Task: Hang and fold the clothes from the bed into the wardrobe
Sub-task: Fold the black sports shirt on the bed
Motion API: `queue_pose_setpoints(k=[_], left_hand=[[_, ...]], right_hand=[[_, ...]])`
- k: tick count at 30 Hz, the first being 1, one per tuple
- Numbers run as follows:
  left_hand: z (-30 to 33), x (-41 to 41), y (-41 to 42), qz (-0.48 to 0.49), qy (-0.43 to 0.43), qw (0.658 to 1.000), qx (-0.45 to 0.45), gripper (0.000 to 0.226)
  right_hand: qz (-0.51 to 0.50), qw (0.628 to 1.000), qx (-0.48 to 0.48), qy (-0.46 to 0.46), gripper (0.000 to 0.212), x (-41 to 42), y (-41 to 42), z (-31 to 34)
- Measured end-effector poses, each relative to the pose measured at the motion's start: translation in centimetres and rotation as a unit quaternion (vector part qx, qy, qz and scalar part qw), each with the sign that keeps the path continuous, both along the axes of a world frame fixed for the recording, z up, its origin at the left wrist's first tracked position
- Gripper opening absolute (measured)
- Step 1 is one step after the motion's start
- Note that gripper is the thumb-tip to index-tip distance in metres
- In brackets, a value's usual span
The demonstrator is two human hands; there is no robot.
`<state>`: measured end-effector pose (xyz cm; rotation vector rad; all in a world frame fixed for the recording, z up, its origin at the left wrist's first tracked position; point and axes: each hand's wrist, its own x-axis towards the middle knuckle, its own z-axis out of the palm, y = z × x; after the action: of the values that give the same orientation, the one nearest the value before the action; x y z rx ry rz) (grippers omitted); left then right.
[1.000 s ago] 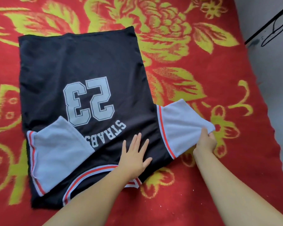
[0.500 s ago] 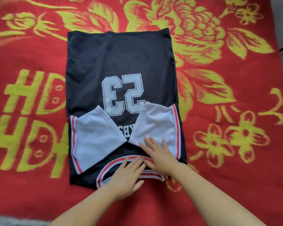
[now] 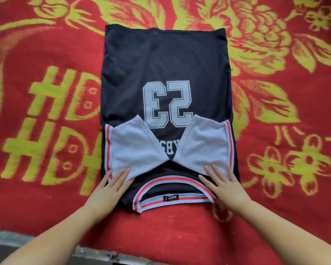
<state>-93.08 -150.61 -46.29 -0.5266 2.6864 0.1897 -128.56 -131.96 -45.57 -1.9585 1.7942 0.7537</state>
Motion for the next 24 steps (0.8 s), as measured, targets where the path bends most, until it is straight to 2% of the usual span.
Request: queue_pose_setpoints(k=[4, 6, 8, 11, 13, 15, 17, 18, 20, 22, 24], left_hand=[[0.9, -0.4, -0.7, -0.01, -0.019, 0.999, 0.031, 0.1], [0.8, 1.0, -0.4, 0.013, -0.028, 0.995, 0.095, 0.1], [1.3, 2.4, 0.0, 0.053, -0.116, 0.965, 0.228, 0.095], [2.6, 3.1, 0.5, 0.096, -0.181, 0.912, 0.356, 0.082], [3.7, 2.5, 0.0, 0.159, -0.215, 0.864, 0.427, 0.076], [4.4, 1.5, -1.2, 0.209, -0.233, 0.826, 0.469, 0.073], [4.9, 0.9, -2.5, 0.221, -0.252, 0.81, 0.482, 0.054], [5.2, 0.8, -3.1, 0.217, -0.269, 0.811, 0.472, 0.043], [5.9, 0.6, -3.9, 0.213, -0.292, 0.81, 0.462, 0.038], [7.2, 0.0, -5.1, 0.221, -0.297, 0.789, 0.49, 0.038], [8.8, -1.0, -7.5, 0.257, -0.283, 0.763, 0.521, 0.028]], right_hand=[[0.012, 0.995, 0.092, -0.022, 0.085, 0.1, -0.5, 0.7], [0.029, 0.989, 0.131, -0.056, 0.084, 0.1, -0.1, 1.8], [0.042, 0.98, 0.174, -0.087, 0.085, 0.1, 0.5, 3.0], [0.034, 0.952, 0.264, -0.154, 0.085, 0.8, 0.9, 4.7], [-0.004, 0.932, 0.307, -0.191, 0.083, 1.4, 0.7, 5.6], [-0.085, 0.92, 0.31, -0.223, 0.077, 1.4, 0.1, 6.1], [-0.146, 0.912, 0.296, -0.242, 0.075, 0.8, -0.8, 6.6], [-0.158, 0.911, 0.294, -0.244, 0.076, 0.5, -1.1, 6.9], [-0.162, 0.907, 0.297, -0.25, 0.079, 0.1, -1.4, 7.6], [-0.181, 0.901, 0.295, -0.262, 0.079, -0.3, -2.2, 8.7], [-0.206, 0.899, 0.278, -0.269, 0.068, -1.5, -4.2, 9.6]])
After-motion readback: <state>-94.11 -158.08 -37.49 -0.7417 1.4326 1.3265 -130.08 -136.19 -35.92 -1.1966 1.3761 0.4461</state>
